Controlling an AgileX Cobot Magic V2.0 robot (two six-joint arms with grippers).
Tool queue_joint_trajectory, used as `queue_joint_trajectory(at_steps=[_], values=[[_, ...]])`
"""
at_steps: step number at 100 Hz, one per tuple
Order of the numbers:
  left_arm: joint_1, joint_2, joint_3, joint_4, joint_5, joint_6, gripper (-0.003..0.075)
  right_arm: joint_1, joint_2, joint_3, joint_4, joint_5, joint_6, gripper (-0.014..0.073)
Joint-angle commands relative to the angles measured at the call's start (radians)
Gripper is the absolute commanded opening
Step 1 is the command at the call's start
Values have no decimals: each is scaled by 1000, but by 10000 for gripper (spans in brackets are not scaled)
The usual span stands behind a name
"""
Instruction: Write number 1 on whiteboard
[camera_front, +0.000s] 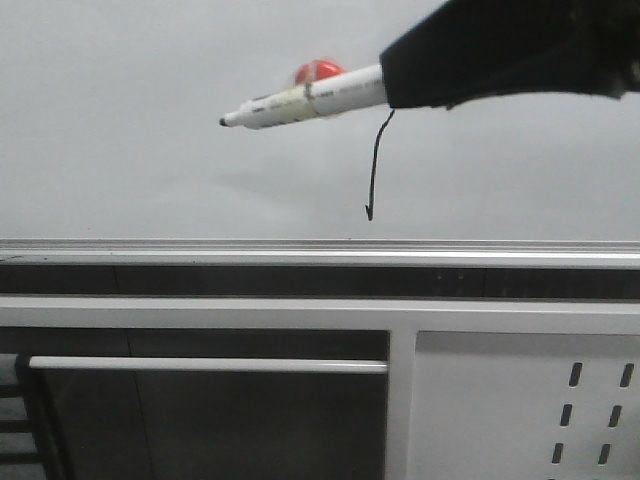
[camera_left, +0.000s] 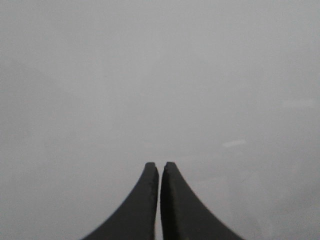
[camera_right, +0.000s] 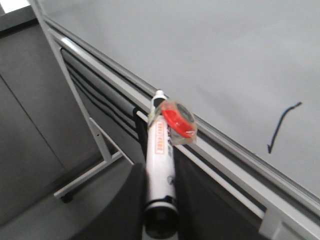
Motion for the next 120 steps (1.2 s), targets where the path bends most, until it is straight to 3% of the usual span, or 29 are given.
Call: queue_joint_trajectory(at_steps=[1,21,50,62,81,88,120], values=[[-1,52,-10,142,-150,-12,-18,35,-7,-83,-10,16,-1,-50],[-1,176,-10,501,-326,-137,-18,45,-7,-149,36,168,-1,-50],[-1,297,-10,500,-363,-235,-5,45,-7,-149,83,176,-1,-50],[-1,334,-10,500,-426,-237,86,45,-7,-151,98,176,-1,-50],[-1,386,-10,498,-486,-237,375,45,-7,-155,125,165,-1,-51],[-1,401,-10,490,-488,-237,440,45,-7,-155,132,164,-1,-51],[-1,441,-10,580,-576,-225,440,63,8,-162,212,167,-1,-51]])
